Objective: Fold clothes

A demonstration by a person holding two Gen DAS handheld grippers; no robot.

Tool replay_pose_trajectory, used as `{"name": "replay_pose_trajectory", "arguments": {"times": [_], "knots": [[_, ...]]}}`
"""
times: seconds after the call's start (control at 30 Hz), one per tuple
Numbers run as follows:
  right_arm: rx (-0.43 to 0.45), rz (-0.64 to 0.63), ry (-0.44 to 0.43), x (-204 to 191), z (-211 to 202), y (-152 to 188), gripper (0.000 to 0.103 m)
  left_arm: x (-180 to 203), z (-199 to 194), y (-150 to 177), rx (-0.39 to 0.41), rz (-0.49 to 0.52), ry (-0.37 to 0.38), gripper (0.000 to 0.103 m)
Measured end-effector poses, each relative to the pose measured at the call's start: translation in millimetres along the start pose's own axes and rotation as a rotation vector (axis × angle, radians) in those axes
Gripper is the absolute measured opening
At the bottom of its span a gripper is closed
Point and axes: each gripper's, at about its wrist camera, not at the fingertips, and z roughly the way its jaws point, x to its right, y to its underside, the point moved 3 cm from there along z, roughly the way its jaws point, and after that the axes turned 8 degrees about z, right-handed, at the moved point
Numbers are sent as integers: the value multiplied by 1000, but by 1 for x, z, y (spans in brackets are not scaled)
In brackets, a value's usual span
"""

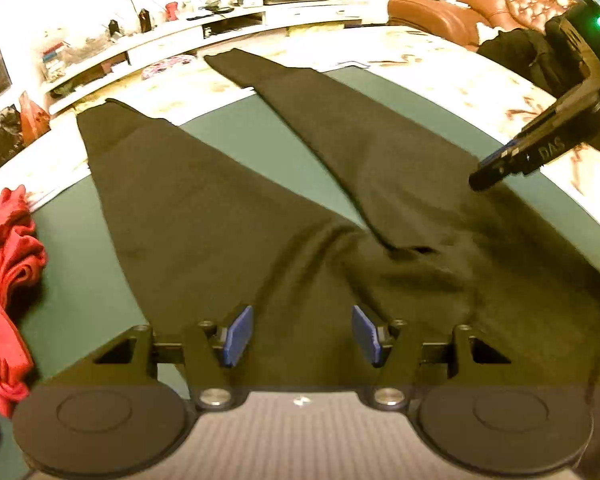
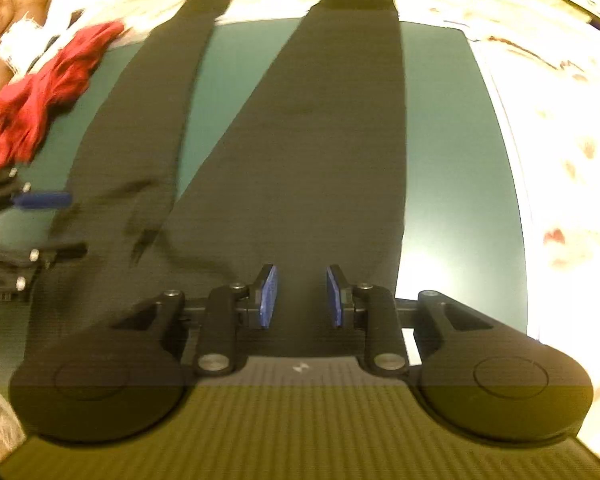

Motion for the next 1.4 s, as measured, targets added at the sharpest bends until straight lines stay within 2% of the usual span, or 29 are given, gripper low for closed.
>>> {"name": "replay_pose_trajectory", "arguments": {"times": [0.07,0.3,0.5,0.57,0.77,0.87,0.93,1.03,1.17,1.33,1.4], "knots": [[19,11,14,8,4,-16,32,-5,3,0,1,-8,-10,61],[70,79,35,21,16,-64,32,-44,10,3,-41,-172,-18,61],[119,98,113,39,46,-133,32,-72,16,0,-47,-277,-42,61],[123,132,115,51,61,-163,32,-75,17,-3,-31,-310,-27,61],[145,279,67,75,109,-247,32,-54,22,-7,-31,-309,14,63],[159,304,69,80,123,-278,32,-42,20,-4,-31,-325,51,63],[159,307,84,82,137,-300,32,-29,18,-2,-35,-301,60,64],[137,309,106,80,153,-320,32,-10,17,3,-42,-277,73,67],[81,349,76,90,170,-337,32,9,15,7,-37,-236,58,74],[83,343,43,87,168,-347,32,9,17,5,-37,-255,59,75],[66,294,79,83,169,-352,5,7,17,4,-39,-266,62,75]]}}
